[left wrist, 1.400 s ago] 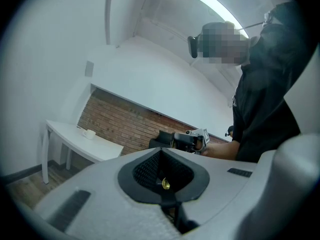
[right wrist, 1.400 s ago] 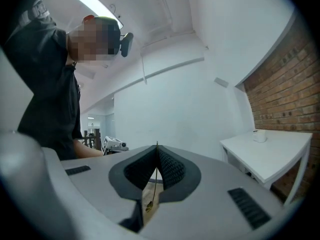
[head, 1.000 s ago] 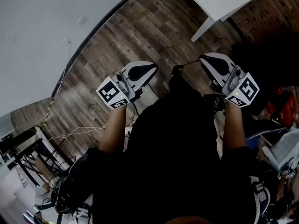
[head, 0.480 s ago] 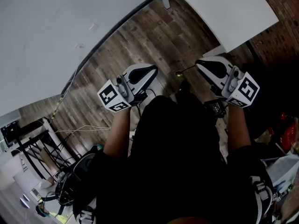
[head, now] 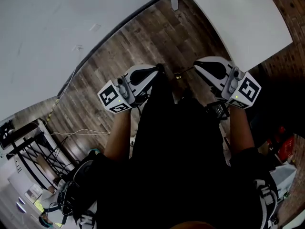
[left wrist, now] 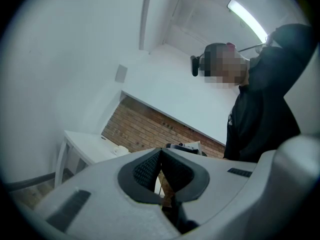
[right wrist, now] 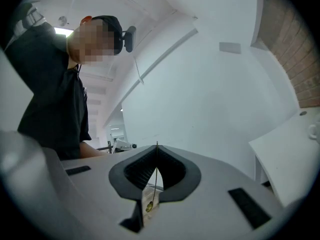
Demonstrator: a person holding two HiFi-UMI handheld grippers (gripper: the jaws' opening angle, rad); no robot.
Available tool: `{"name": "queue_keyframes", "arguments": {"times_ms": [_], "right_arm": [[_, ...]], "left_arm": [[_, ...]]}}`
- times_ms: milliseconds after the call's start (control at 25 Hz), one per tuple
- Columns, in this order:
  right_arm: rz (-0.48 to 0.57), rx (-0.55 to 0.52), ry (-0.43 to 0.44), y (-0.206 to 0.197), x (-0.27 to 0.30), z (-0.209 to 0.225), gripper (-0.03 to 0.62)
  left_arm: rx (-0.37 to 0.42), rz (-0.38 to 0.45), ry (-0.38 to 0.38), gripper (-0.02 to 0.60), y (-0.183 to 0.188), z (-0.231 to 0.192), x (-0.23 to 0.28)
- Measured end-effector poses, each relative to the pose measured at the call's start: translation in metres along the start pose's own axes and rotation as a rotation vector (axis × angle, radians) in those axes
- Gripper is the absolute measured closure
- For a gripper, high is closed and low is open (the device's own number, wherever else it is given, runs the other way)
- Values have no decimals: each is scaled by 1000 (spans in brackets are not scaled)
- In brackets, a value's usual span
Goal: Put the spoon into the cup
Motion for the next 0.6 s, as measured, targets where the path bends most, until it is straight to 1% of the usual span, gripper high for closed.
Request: {"name": "queue_keyframes", "arguments": {"times_ms": [160, 280, 360, 480, 600], "right_arm": [[-57, -21, -47, 30, 48, 41, 585], [-93, -39, -63, 49, 77, 66, 585], [-107, -56, -86, 59, 95, 79, 585], [-85, -65, -119, 76, 117, 93, 585], [-34, -41, -149, 88, 131, 110, 585]], "left_arm": [[16, 40, -45, 567, 42, -68, -13], [49, 34, -64, 566, 70, -108, -20], [47, 15, -85, 567, 79, -128, -24], [7, -16, -141, 568, 82, -158, -27], [-14, -48, -205, 568, 86, -191, -19]]}}
Point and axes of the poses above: the fingertips, and each gripper's own axes: x forward along the fingers, z to its right, y out of its top, the point moved 5 cm from there along -x, backward along the fingers, and after that the axes turned 7 degrees about -z, right-handed, at the moved point
